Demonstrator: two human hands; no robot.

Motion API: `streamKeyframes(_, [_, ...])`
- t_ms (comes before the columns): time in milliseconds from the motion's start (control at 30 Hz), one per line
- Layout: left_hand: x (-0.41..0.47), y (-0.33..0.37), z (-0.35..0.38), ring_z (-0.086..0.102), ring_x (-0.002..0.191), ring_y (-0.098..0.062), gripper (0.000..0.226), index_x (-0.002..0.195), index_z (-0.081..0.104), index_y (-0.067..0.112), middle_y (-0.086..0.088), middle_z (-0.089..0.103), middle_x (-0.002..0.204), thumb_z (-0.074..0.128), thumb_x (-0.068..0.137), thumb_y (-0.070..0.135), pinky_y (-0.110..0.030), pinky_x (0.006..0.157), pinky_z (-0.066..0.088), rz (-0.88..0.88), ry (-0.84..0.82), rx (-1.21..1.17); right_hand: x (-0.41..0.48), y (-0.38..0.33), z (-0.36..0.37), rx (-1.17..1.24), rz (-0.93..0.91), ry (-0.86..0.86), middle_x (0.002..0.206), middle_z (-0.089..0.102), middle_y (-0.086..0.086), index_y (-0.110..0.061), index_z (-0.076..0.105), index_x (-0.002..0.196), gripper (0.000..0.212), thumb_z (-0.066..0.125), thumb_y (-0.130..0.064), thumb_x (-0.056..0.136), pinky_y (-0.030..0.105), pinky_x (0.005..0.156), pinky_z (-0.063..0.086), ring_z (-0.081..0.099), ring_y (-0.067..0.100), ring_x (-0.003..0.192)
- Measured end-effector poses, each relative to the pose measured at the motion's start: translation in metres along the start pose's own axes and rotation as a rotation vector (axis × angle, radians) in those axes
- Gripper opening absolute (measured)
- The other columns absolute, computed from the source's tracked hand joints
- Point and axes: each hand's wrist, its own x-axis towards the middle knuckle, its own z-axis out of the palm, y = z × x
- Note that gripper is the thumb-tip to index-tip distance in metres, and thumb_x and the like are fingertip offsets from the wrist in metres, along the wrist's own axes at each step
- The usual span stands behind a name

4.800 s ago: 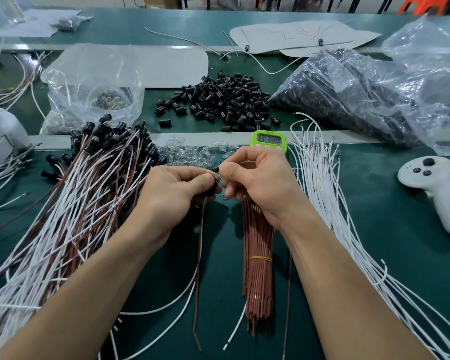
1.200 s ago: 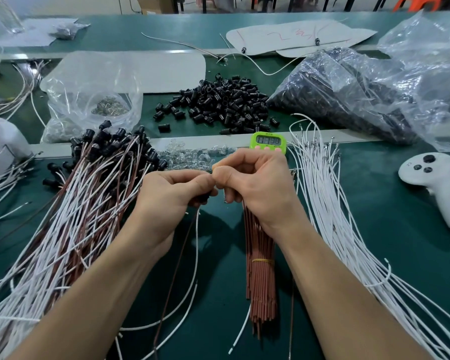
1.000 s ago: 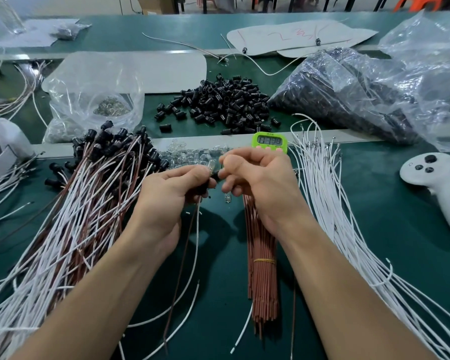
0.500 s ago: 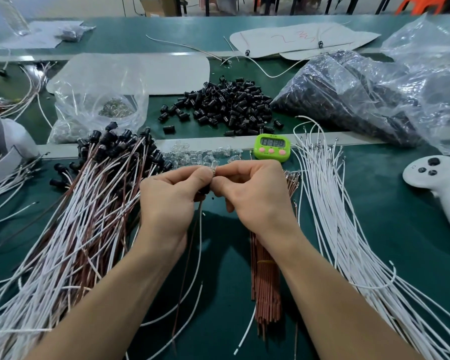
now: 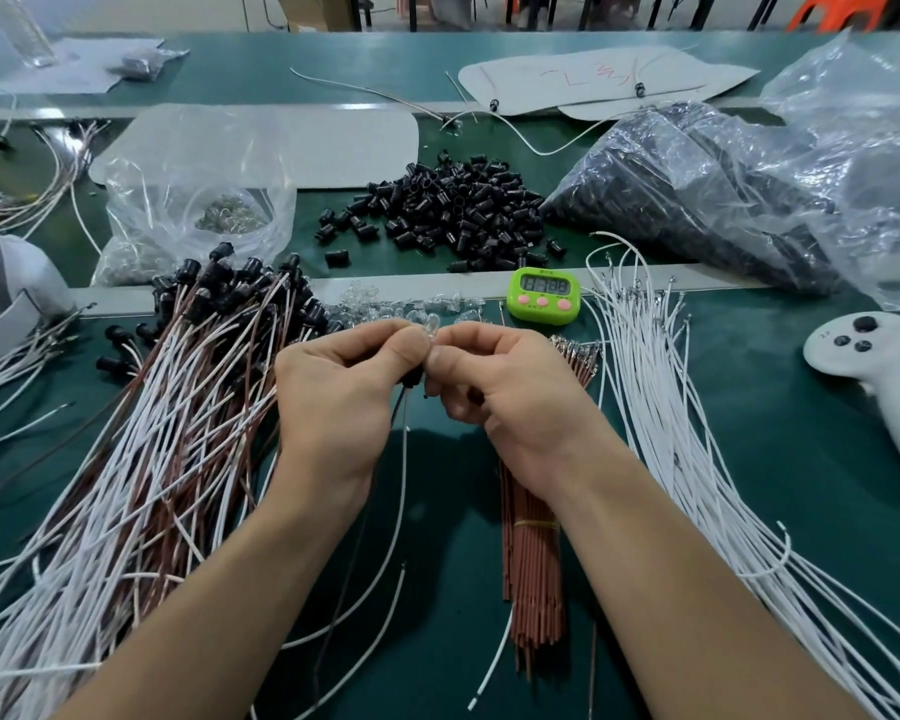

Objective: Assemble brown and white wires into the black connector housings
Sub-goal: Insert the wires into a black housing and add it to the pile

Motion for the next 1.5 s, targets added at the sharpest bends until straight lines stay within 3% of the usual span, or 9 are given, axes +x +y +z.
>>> streamKeyframes(100, [-0.0015, 0.0018, 0.0009, 0.067, 0.061, -0.013, 0.004, 0.069, 0.081, 0.014, -0.004, 0.074, 0.068, 0.079, 0.072, 0.013, -0.021, 0.061, 0.055, -0.118, -0.013, -0.16, 0.0007, -0.0021, 0.0009, 0.053, 0.018, 0.003, 0.058, 0.06, 0.006, -0.009, 0.068, 0.078, 0.019, 0.068, 0.005, 0.09, 0.019, 0.048, 0.035, 0.042, 0.014, 0.048])
streamKeyframes(300, [-0.0008, 0.0028, 0.0014, 0.066, 0.056, -0.012, 0.029, 0.063, 0.079, 0.014, -0.004, 0.071, 0.061, 0.07, 0.087, 0.0, -0.02, 0.058, 0.055, -0.195, 0.005, -0.177, 0.0025, 0.0043, 0.0044, -0.056, -0.119, 0.084, 0.062, 0.061, 0.008, -0.005, 0.07, 0.081, 0.015, 0.071, 0.007, 0.088, 0.019, 0.046, 0.038, 0.047, 0.011, 0.047])
streamKeyframes(533, [0.0002, 0.003, 0.0, 0.065, 0.054, -0.012, 0.015, 0.064, 0.078, 0.014, -0.005, 0.07, 0.062, 0.073, 0.078, 0.01, -0.021, 0.055, 0.055, -0.23, -0.041, -0.222, 0.0037, 0.0072, 0.0034, -0.106, -0.169, 0.114, 0.06, 0.065, 0.007, -0.008, 0.079, 0.083, 0.012, 0.077, 0.004, 0.085, 0.019, 0.046, 0.04, 0.048, 0.012, 0.045])
streamKeyframes(700, [0.0072, -0.0044, -0.0046, 0.074, 0.093, -0.013, 0.014, 0.078, 0.084, 0.013, -0.007, 0.078, 0.108, 0.075, 0.068, 0.018, -0.02, 0.077, 0.057, -0.272, -0.079, -0.22, 0.0037, 0.004, -0.0007, -0.036, -0.128, 0.087, 0.056, 0.062, 0.004, -0.005, 0.078, 0.085, 0.011, 0.075, 0.005, 0.086, 0.017, 0.043, 0.037, 0.046, 0.012, 0.042])
streamKeyframes(800, [0.0065, -0.005, -0.0051, 0.074, 0.094, -0.012, 0.015, 0.079, 0.083, 0.011, -0.009, 0.075, 0.117, 0.075, 0.069, 0.017, -0.019, 0.077, 0.057, -0.274, -0.098, -0.238, 0.0031, 0.002, -0.0023, -0.047, -0.105, 0.082, 0.057, 0.063, 0.004, -0.008, 0.076, 0.078, 0.013, 0.076, 0.003, 0.086, 0.018, 0.042, 0.036, 0.046, 0.012, 0.042])
streamKeyframes(1033, [0.0024, -0.0026, -0.0007, 0.075, 0.088, -0.015, 0.011, 0.077, 0.083, 0.01, -0.014, 0.076, 0.113, 0.074, 0.071, 0.013, -0.02, 0.071, 0.058, -0.281, -0.035, -0.286, 0.0037, 0.0046, 0.0041, 0.007, -0.116, 0.109, 0.058, 0.058, 0.007, -0.008, 0.072, 0.076, 0.018, 0.072, 0.006, 0.088, 0.019, 0.044, 0.037, 0.043, 0.012, 0.044])
streamKeyframes(1133, [0.001, -0.0037, 0.0023, 0.074, 0.092, -0.027, 0.012, 0.077, 0.083, 0.013, -0.019, 0.075, 0.109, 0.078, 0.067, 0.018, -0.035, 0.081, 0.061, -0.289, 0.063, -0.25, 0.0054, 0.006, 0.0064, 0.052, -0.154, 0.159, 0.057, 0.06, 0.003, -0.008, 0.071, 0.077, 0.02, 0.07, 0.009, 0.088, 0.018, 0.046, 0.037, 0.044, 0.01, 0.045])
streamKeyframes(1400, [0.002, -0.0046, 0.0013, 0.071, 0.068, -0.013, 0.01, 0.078, 0.081, 0.011, -0.007, 0.077, 0.079, 0.076, 0.085, 0.005, -0.029, 0.063, 0.058, -0.271, 0.075, -0.122, 0.0063, 0.0039, 0.003, -0.032, -0.219, 0.158, 0.065, 0.065, 0.003, -0.014, 0.071, 0.078, 0.023, 0.069, 0.004, 0.092, 0.018, 0.05, 0.043, 0.049, 0.01, 0.049])
streamKeyframes(1500, [0.0011, -0.0045, 0.0012, 0.071, 0.078, -0.02, 0.007, 0.085, 0.08, 0.007, -0.013, 0.077, 0.086, 0.079, 0.08, 0.011, -0.04, 0.08, 0.061, -0.263, 0.066, -0.112, 0.0044, 0.0031, 0.002, -0.099, -0.222, 0.122, 0.065, 0.067, 0.004, -0.012, 0.073, 0.079, 0.018, 0.071, -0.001, 0.093, 0.017, 0.05, 0.043, 0.051, 0.011, 0.049])
